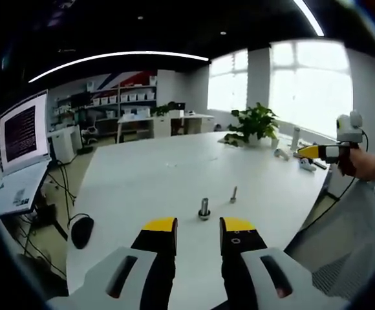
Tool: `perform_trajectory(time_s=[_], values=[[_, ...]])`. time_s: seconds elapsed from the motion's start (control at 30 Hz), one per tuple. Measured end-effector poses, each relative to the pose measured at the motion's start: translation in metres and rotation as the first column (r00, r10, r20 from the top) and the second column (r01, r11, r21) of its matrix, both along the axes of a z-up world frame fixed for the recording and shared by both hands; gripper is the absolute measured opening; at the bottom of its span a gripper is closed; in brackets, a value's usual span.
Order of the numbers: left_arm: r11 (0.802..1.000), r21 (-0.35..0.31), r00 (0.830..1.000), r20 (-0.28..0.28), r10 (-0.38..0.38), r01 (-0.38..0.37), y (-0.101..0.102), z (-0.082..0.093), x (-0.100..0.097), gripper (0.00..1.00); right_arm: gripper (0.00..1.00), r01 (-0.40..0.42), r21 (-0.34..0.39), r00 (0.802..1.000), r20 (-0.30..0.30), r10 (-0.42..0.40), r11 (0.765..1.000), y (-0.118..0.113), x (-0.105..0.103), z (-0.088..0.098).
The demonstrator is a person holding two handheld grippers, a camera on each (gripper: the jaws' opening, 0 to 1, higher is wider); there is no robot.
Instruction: Place the washer onto the threaded stud by aligning its center hole with the stud, sliding it down to the base, and recovering from edge contact or off-axis alignment until the washer reaches the visible bottom stop.
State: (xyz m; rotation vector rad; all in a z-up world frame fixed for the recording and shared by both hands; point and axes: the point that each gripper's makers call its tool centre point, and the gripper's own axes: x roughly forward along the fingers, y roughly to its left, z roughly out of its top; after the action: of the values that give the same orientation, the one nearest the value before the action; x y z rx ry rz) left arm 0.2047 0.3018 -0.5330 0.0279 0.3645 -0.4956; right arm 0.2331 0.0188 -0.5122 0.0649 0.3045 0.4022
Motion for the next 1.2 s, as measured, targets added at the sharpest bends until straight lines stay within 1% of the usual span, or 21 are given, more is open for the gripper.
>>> perform_trajectory(time_s=[0.03, 0.07, 0.1, 0.17, 0.27, 0.33, 0.4, 0.47, 0.5, 0.57, 0.67, 0.73, 0.8, 0.87, 0.9, 0.93, 0.97, 1.0, 1.03, 1.1, 1.2], values=[[1.0, -0.005, 1.0, 0.009, 0.004, -0.004, 0.001, 0.002, 0.0, 0.25, 0.47, -0.023, -0.031, 0.999, 0.026, 0.024, 0.999, 0.005, 0.0, 0.0], [1.0, -0.009, 1.0, 0.018, 0.005, -0.005, 0.001, 0.004, 0.001, 0.25, 0.47, -0.037, -0.062, 0.999, 0.018, 0.039, 0.997, 0.007, -0.001, -0.004], [1.0, -0.012, 1.0, 0.025, 0.01, -0.01, 0.001, 0.005, 0.001, 0.25, 0.47, -0.054, -0.091, 0.999, -0.012, 0.053, 0.994, 0.009, -0.005, -0.011], [1.0, -0.015, 0.999, 0.037, 0.015, -0.014, 0.001, 0.007, 0.0, 0.25, 0.47, -0.051, -0.085, 0.999, -0.007, 0.05, 0.995, 0.008, -0.008, -0.012], [1.0, -0.014, 0.999, 0.048, 0.019, -0.018, 0.0, 0.009, 0.0, 0.25, 0.48, -0.051, -0.119, 0.999, -0.01, 0.05, 0.992, 0.003, -0.01, -0.017], [1.0, -0.019, 0.998, 0.057, 0.016, -0.015, -0.001, 0.012, 0.0, 0.26, 0.48, -0.054, -0.121, 0.998, -0.02, 0.052, 0.991, 0.003, -0.01, -0.019], [1.0, -0.015, 0.997, 0.07, 0.018, -0.017, 0.0, 0.014, 0.001, 0.26, 0.48, -0.052, -0.138, 0.999, -0.013, 0.051, 0.989, 0.003, -0.01, -0.018], [0.999, -0.039, 0.997, 0.078, 0.026, -0.023, 0.001, 0.018, 0.001, 0.27, 0.48, -0.063, -0.159, 0.998, -0.017, 0.061, 0.985, 0.005, -0.012, -0.021], [0.999, -0.043, 0.996, 0.083, 0.027, -0.024, 0.001, 0.019, 0.001, 0.28, 0.48, -0.071, -0.18, 0.997, -0.027, 0.067, 0.981, 0.005, -0.013, -0.025], [0.999, -0.047, 0.995, 0.098, 0.031, -0.027, 0.001, 0.022, 0.001, 0.3, 0.48, -0.078, -0.197, 0.997, -0.024, 0.075, 0.977, 0.006, -0.014, -0.025], [0.998, -0.053, 0.992, 0.124, 0.028, -0.021, 0.0, 0.028, 0.002, 0.32, 0.5, -0.062, -0.199, 0.998, 0.0, 0.064, 0.978, 0.004, -0.011, -0.02], [0.998, -0.054, 0.992, 0.124, 0.028, -0.021, 0.0, 0.027, 0.003, 0.33, 0.5, -0.057, -0.193, 0.998, -0.005, 0.058, 0.98, 0.002, -0.01, -0.021], [0.998, -0.06, 0.993, 0.11, 0.034, -0.027, 0.0, 0.024, 0.004, 0.34, 0.51, -0.056, -0.198, 0.998, -0.005, 0.056, 0.979, 0.001, -0.011, -0.022], [0.998, -0.054, 0.993, 0.114, 0.039, -0.033, 0.002, 0.025, 0.004, 0.34, 0.52, -0.055, -0.202, 0.999, -0.008, 0.054, 0.978, 0.0, -0.01, -0.023], [0.998, -0.052, 0.992, 0.117, 0.041, -0.035, 0.002, 0.025, 0.004, 0.34, 0.58, -0.048, -0.212, 0.999, -0.008, 0.048, 0.976, -0.001, -0.009, -0.023], [0.998, -0.05, 0.992, 0.12, 0.046, -0.04, 0.004, 0.025, 0.004, 0.34, 0.66, 0.019, -0.265, 0.999, 0.044, -0.008, 0.964, -0.011, -0.004, -0.017], [0.998, -0.049, 0.992, 0.119, 0.053, -0.047, 0.005, 0.025, 0.005, 0.34, 0.73, 0.052, -0.27, 0.997, 0.061, -0.037, 0.962, -0.016, -0.003, -0.014], [0.997, -0.051, 0.991, 0.117, 0.059, -0.053, 0.007, 0.025, 0.005, 0.34, 0.73, 0.058, -0.266, 0.997, 0.069, -0.041, 0.962, -0.017, -0.002, -0.012], [0.997, -0.057, 0.992, 0.112, 0.064, -0.058, 0.008, 0.024, 0.006, 0.35, 0.71, 0.04, -0.255, 0.999, 0.044, -0.03, 0.966, -0.016, -0.004, -0.016], [0.996, -0.063, 0.992, 0.107, 0.069, -0.062, 0.009, 0.023, 0.006, 0.35, 0.7, 0.042, -0.25, 0.999, 0.016, -0.039, 0.967, -0.019, -0.004, -0.022], [0.997, -0.055, 0.99, 0.122, 0.067, -0.061, 0.01, 0.025, 0.006, 0.35, 0.7, 0.043, -0.249, 0.999, 0.024, -0.038, 0.968, -0.017, -0.004, -0.02]])
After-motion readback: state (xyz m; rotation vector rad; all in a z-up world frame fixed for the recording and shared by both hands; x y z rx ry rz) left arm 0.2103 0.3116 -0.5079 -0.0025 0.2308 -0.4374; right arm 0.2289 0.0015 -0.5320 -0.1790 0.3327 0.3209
